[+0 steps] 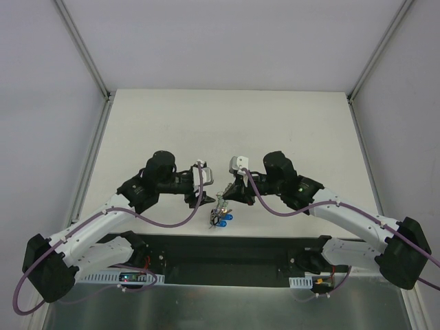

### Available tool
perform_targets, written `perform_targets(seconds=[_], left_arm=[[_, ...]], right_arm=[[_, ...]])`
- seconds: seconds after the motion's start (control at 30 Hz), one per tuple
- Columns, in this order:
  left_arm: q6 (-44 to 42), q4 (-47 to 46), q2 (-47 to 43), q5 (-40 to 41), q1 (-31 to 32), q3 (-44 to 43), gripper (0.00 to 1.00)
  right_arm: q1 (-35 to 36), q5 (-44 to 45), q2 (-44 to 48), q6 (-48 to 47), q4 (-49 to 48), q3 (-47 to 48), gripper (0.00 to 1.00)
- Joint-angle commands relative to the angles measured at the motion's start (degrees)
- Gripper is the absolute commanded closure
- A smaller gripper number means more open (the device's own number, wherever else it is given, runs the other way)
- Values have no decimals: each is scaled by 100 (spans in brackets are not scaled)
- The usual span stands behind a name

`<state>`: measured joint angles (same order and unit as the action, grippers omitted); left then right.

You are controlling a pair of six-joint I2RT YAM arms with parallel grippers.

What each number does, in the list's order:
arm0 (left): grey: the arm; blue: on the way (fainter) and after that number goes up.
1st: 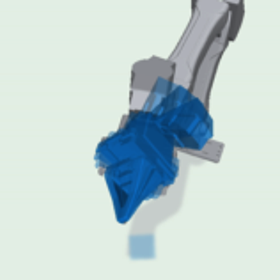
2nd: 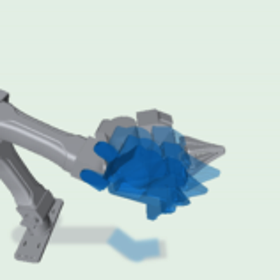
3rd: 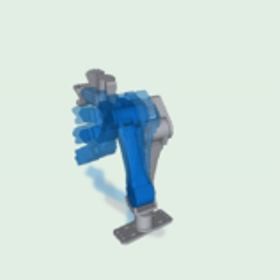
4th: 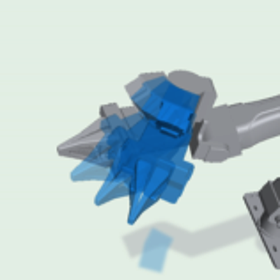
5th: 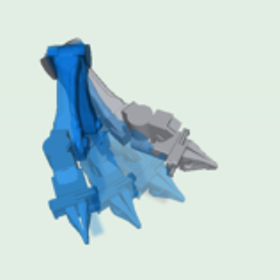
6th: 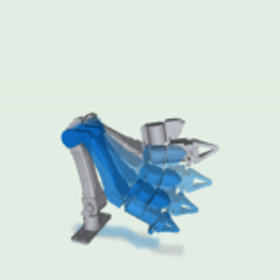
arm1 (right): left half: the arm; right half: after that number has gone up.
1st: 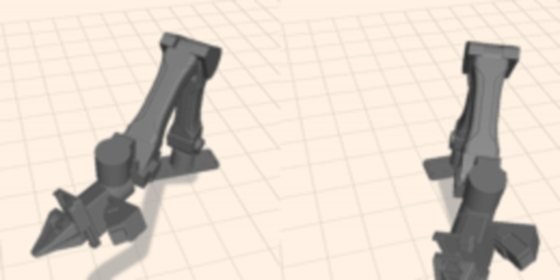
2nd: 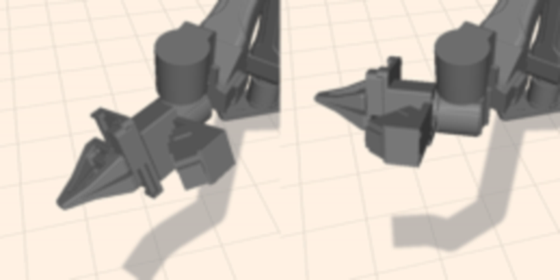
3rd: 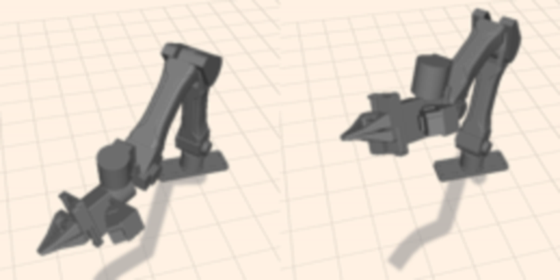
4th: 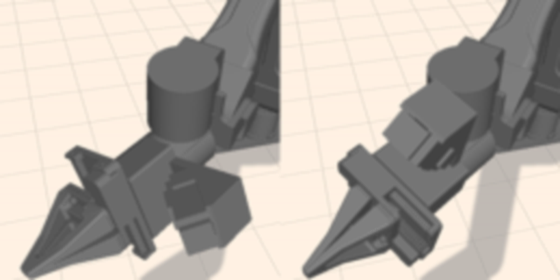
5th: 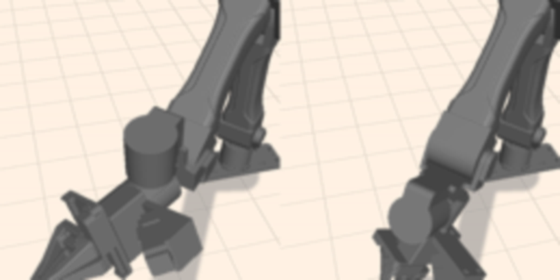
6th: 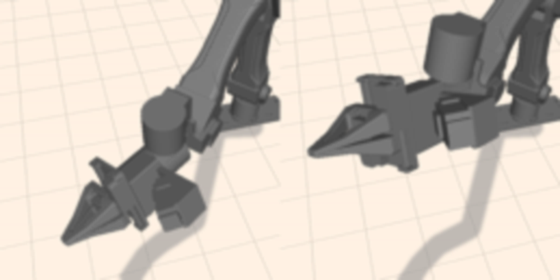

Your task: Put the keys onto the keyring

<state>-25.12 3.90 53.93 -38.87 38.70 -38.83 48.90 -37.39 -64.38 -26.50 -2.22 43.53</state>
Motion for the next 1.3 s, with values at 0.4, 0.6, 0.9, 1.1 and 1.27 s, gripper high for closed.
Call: perform_targets(seconds=[0.4,0.6,0.9,1.1,1.27], left_arm=[[499,-590,197,573,103,-72,38],[929,-987,188,556,103,33,37],[1607,-1181,425,1716,94,-11,38],[1467,-1181,-136,1243,-116,103,37],[1440,-1146,-533,435,-249,139,38]], right_arm=[[31,-357,128,-57,-332,279,99],[67,-366,84,-57,-341,279,99],[75,-322,110,-57,-341,253,99],[84,-138,241,-127,-288,200,99],[75,-14,321,-162,-279,165,99]])
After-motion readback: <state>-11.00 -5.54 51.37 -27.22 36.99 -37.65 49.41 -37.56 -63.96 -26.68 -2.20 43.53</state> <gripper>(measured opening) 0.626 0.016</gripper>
